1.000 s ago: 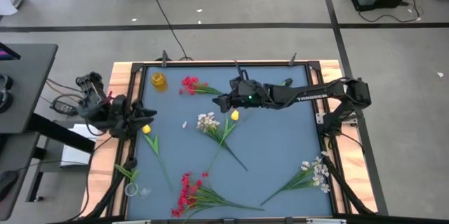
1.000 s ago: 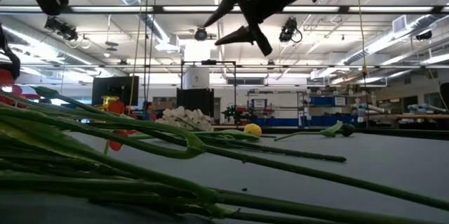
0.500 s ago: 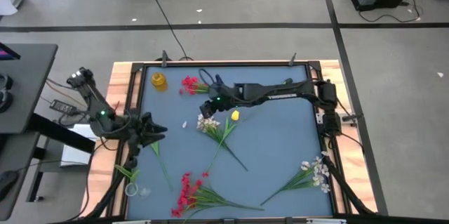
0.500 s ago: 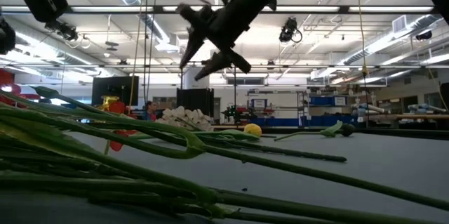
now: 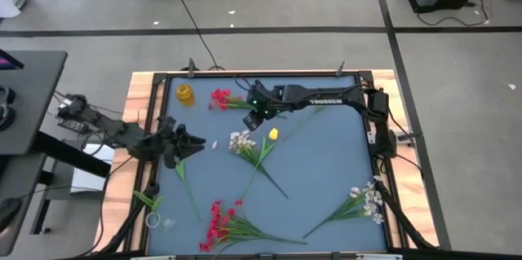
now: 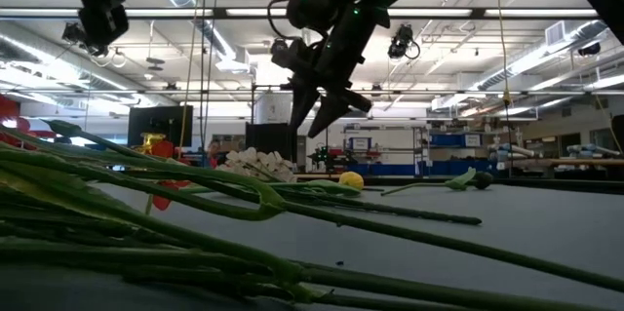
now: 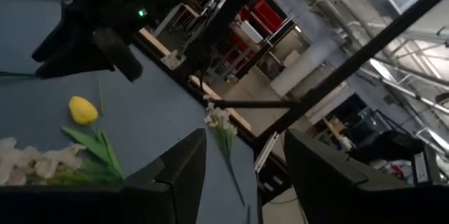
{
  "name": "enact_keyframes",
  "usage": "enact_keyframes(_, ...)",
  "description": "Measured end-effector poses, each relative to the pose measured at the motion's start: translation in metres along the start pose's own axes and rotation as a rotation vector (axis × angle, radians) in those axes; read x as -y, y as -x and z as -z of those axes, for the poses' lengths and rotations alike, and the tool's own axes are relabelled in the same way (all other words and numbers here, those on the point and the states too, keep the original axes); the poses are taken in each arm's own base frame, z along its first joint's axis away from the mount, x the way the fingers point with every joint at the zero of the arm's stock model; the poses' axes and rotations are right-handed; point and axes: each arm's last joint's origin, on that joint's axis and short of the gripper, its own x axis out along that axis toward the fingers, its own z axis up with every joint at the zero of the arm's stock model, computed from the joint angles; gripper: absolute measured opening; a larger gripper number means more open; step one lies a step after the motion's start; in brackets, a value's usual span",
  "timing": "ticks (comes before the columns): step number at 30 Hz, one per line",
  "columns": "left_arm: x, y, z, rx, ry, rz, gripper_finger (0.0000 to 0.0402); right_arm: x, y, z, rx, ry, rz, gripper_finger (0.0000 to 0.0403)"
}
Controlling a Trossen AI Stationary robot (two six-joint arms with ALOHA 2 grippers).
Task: Sort flowers into vase by color
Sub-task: Put the top red flowers into the transparent vase
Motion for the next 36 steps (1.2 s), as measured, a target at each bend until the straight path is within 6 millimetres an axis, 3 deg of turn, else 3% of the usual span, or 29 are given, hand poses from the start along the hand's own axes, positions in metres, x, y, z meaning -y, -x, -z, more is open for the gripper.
enact_keyframes(9, -0.014, -0.033, -0.004, -0.018, 0.039, -0.048, 0.0198, 0.026, 0.0, -0.017, 0.022, 0.132, 0.014, 0.0197)
enact_keyframes(13, -0.011, -0.046, -0.017, -0.023, 0.026, -0.073, 0.0198, 0.03, -0.001, -0.022, 0.034, 0.205, -0.011, 0.0212)
enact_keyframes(17, -0.005, -0.053, -0.031, -0.071, -0.072, -0.172, 0.0197, 0.031, 0.0, -0.032, 0.134, 0.279, 0.005, 0.0232)
enact_keyframes(21, -0.007, -0.051, -0.031, -0.157, -0.208, -0.244, 0.0196, 0.033, 0.001, -0.037, 0.176, 0.338, 0.028, 0.024)
enact_keyframes(28, -0.023, -0.047, -0.017, -0.286, -0.144, -0.392, 0.0196, 0.057, -0.04, -0.024, -0.03, 0.256, 0.025, 0.0237)
enact_keyframes(36, -0.04, -0.041, -0.007, -0.381, -0.121, -0.586, 0.0196, 0.074, -0.07, -0.007, -0.198, 0.245, 0.074, 0.0236)
